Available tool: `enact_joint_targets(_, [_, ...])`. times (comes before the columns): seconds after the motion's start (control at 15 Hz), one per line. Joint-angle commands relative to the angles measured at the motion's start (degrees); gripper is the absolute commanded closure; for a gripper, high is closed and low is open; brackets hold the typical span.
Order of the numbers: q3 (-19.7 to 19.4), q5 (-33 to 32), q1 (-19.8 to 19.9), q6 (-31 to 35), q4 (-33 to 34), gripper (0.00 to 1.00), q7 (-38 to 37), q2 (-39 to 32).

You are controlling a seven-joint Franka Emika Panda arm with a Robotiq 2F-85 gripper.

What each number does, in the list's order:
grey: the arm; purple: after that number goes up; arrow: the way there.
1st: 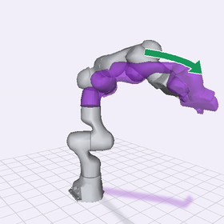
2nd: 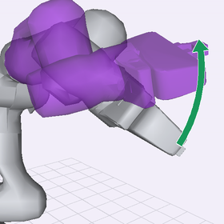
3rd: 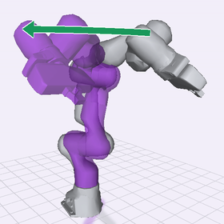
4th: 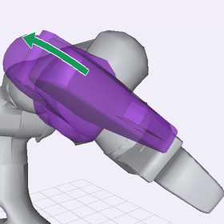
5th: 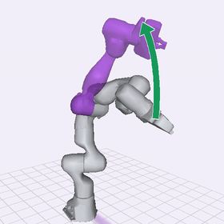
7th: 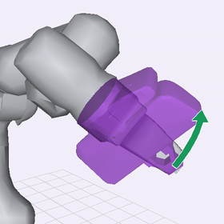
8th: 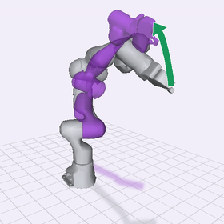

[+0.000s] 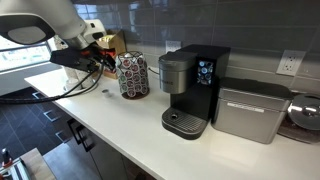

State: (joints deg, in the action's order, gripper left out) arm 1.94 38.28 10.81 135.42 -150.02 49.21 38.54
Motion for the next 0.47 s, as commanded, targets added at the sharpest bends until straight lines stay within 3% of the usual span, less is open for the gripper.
enact_joint_targets(0.0, [-5.9,-9.6,-4.7,-4.4,-1.0,0.0,-4.6,6.3])
enact_joint_targets(0.33, [-11.1,-14.9,-9.3,-6.8,-1.5,0.0,-8.2,11.8])
enact_joint_targets(0.4, [-11.7,-15.3,-10.4,-4.9,-0.2,0.0,-8.1,9.1])
